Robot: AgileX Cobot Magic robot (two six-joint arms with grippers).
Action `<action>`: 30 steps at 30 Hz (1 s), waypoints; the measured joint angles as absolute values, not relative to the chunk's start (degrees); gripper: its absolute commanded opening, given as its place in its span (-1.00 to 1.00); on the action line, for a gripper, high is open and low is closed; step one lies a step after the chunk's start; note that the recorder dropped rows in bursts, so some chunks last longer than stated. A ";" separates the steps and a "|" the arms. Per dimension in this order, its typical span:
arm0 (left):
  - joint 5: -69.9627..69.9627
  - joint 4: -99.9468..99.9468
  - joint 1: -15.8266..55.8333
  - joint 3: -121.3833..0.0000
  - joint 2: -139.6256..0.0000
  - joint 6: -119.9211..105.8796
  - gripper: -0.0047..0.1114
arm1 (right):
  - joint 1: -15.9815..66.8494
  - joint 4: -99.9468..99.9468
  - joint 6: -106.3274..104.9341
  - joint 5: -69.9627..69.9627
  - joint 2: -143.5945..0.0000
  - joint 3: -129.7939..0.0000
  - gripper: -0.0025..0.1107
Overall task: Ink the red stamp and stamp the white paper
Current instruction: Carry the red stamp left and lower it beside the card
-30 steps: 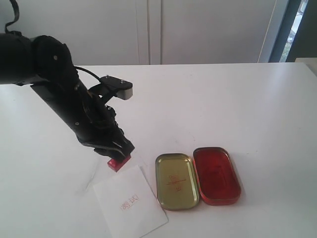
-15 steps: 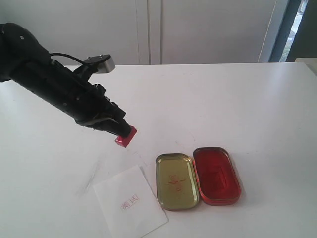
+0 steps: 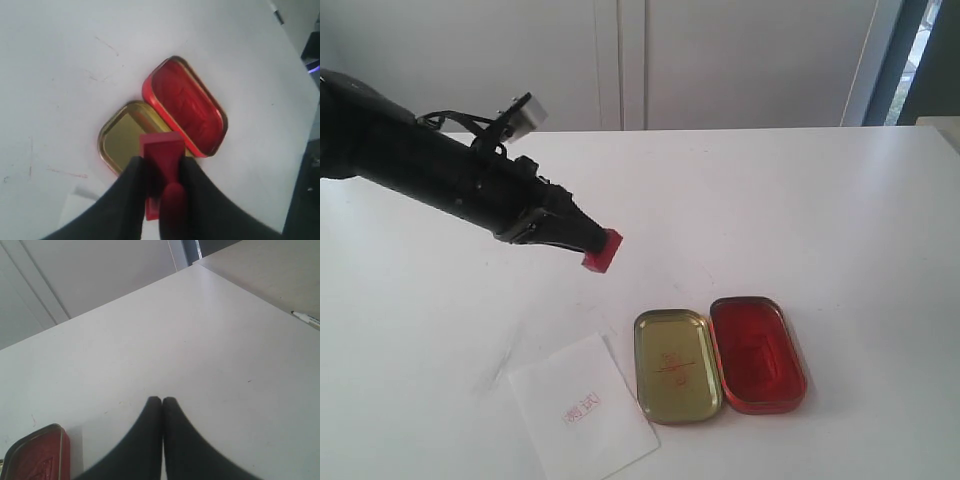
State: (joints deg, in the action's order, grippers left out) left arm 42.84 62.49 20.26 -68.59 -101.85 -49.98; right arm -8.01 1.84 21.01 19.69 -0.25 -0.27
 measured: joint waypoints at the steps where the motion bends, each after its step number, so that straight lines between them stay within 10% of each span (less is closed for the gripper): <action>1: 43.92 64.46 19.47 -68.59 -102.35 -51.24 -0.92 | -8.01 1.84 21.01 19.69 -0.25 -0.27 -0.96; 30: 52.93 84.63 13.98 -68.62 -118.89 -63.54 -0.92 | -8.01 1.84 21.01 19.69 -0.25 -0.27 -0.96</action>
